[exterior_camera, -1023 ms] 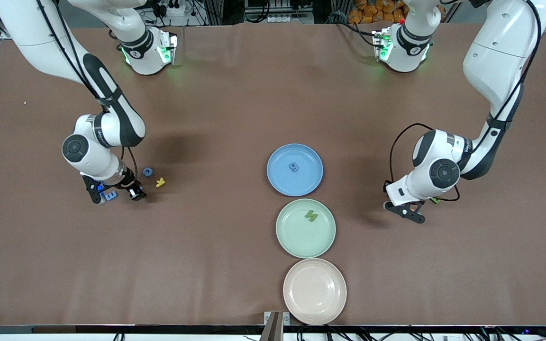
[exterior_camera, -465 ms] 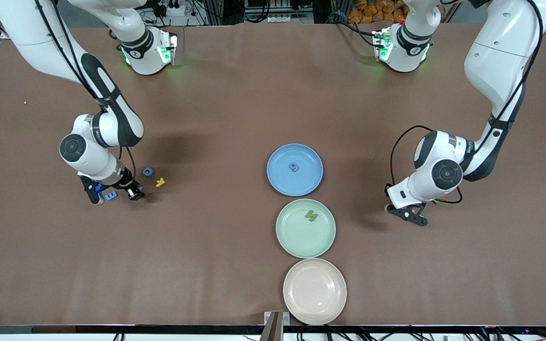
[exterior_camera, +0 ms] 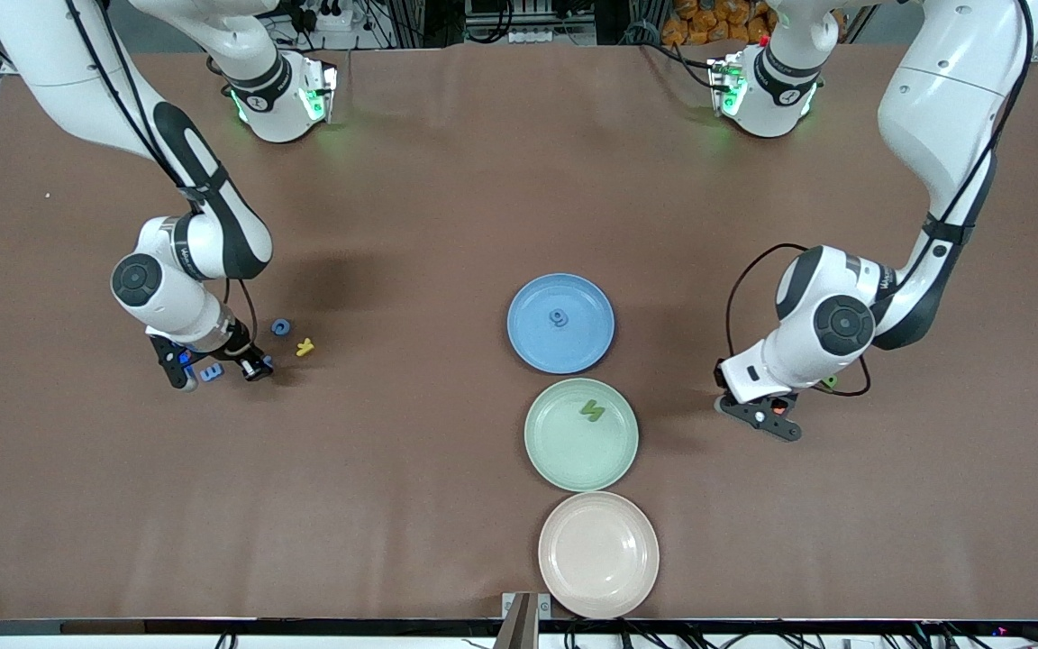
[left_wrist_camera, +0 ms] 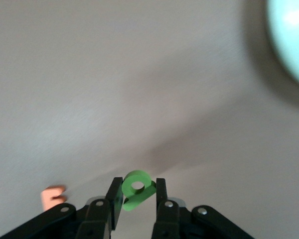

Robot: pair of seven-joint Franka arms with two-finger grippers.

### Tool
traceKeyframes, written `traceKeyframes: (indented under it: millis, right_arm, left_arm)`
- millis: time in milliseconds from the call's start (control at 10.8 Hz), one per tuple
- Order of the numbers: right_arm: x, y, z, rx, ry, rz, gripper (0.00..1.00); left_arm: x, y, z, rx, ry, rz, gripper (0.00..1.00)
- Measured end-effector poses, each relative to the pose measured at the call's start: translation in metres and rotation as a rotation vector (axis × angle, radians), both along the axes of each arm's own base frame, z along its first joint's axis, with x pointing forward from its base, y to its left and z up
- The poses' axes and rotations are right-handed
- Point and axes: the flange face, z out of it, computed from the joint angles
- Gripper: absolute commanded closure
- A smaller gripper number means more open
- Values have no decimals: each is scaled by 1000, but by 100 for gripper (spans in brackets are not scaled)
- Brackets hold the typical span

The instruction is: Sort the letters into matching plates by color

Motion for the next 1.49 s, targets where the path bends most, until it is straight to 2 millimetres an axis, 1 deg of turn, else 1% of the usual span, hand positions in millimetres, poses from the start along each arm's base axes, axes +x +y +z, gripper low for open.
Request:
traceKeyframes:
  millis: [279,465,558,651,837,930,1023,1116,1209,1302,1395,1488]
  right_arm:
    - [0,0,1,-2,-8,27,73]
    - [-1,0,1,-3,-10,51,76]
    - [-1,0,1,-4,-11,76,78]
    - [-2,1,1,-8,-10,129,79]
    - [-5,0,2,-13,37,301,79]
    - [-2,0,10,-10,71,400,79]
    - [7,0,27,-6,98,478,79]
    - [21,0,50,-1,113,527,76]
    - [34,4,74,2,120,562,76]
    - [45,13,92,5,116,610,76]
    - [51,27,103,5,105,685,76]
    - [54,47,109,7,94,775,76]
  left_arm:
    - [0,-44,22,-53,-28,-26,100]
    - [0,-71,30,-100,-29,-17,100]
    - [-1,-89,32,-121,-29,-6,100]
    - [-2,-107,33,-137,-33,12,100]
    - [-5,-140,34,-161,-40,40,100]
    - [-5,-154,34,-179,-50,56,100]
    - [-6,-167,32,-199,-64,68,100]
    - [-6,-176,27,-223,-81,78,100]
    - [-6,-181,19,-244,-96,83,100]
    - [-5,-183,8,-258,-106,88,96]
    - [-5,-186,-3,-269,-109,99,84]
    - [-8,-191,-9,-275,-105,113,53]
